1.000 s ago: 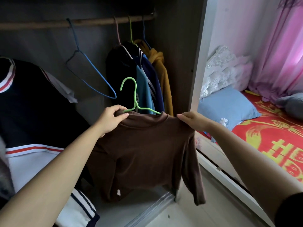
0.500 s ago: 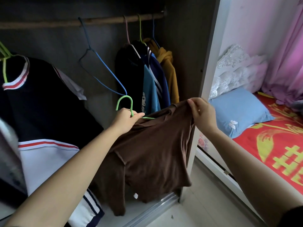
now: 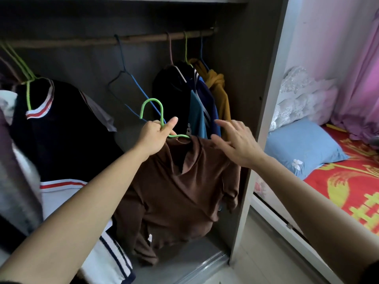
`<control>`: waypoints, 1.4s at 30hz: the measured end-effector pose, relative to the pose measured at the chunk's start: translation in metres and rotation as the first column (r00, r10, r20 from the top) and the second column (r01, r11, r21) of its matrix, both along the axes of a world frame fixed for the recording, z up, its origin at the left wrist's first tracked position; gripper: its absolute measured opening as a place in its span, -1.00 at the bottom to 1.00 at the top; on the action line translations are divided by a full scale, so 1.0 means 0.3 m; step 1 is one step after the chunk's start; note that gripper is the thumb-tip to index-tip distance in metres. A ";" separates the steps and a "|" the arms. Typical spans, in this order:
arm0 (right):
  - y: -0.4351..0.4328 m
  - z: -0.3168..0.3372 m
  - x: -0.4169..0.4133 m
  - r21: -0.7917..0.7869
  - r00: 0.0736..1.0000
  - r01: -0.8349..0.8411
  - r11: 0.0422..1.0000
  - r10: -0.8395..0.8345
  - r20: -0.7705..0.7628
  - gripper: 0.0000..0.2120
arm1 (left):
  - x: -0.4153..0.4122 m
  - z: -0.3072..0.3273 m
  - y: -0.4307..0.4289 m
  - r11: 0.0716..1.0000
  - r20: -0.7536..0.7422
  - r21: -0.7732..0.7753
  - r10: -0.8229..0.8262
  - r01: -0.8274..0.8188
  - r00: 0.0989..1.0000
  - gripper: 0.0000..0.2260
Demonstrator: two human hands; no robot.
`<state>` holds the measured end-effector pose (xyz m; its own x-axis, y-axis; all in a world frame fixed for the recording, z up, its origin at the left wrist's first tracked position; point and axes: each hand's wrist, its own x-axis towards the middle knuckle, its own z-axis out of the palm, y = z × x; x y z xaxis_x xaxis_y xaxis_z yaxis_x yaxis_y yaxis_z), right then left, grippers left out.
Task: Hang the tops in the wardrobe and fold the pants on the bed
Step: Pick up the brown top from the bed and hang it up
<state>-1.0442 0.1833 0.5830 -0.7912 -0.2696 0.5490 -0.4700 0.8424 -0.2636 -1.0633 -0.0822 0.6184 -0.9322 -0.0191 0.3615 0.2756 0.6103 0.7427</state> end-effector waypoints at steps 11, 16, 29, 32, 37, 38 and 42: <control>-0.150 0.134 0.014 -0.198 0.983 -0.071 0.978 0.102 0.153 -0.57 | 0.013 0.039 -0.186 0.931 0.020 0.137 -0.344 0.338 0.939 -0.67; -0.147 0.157 0.067 -0.169 0.879 -0.172 0.970 0.229 0.419 -0.72 | -0.034 -0.015 -0.225 0.927 0.095 0.210 -0.335 0.310 0.937 -0.78; -0.055 0.160 0.061 -0.184 0.888 0.131 0.974 -0.033 0.458 -0.63 | -0.347 0.102 -0.203 0.414 -0.283 -0.880 -0.066 -0.232 0.957 -0.62; -0.110 0.212 -0.005 -0.327 0.874 0.152 0.933 0.028 0.485 -0.70 | -0.383 0.079 -0.285 0.421 -0.387 -0.840 -0.027 -0.341 0.922 -0.72; -0.242 0.334 -0.204 -0.613 0.770 0.230 0.756 0.244 0.589 -0.80 | -0.425 0.089 -0.399 0.522 -0.523 -0.743 -0.064 -0.418 0.850 -0.69; -0.276 0.358 -0.246 -0.645 0.771 0.224 0.730 0.271 0.576 -0.82 | -0.432 0.101 -0.417 0.555 -0.532 -0.720 -0.054 -0.418 0.845 -0.71; -0.419 0.429 -0.402 -0.755 0.818 0.153 0.638 0.348 0.459 -0.88 | -0.423 0.112 -0.451 0.625 -0.536 -0.693 -0.113 -0.359 0.837 -0.75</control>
<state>-1.1649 0.0576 0.7117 -0.9928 -0.0697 0.0974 -0.1092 0.1929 -0.9751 -1.1903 -0.2174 0.6521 -0.6239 0.3728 0.6869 0.3180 0.9240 -0.2126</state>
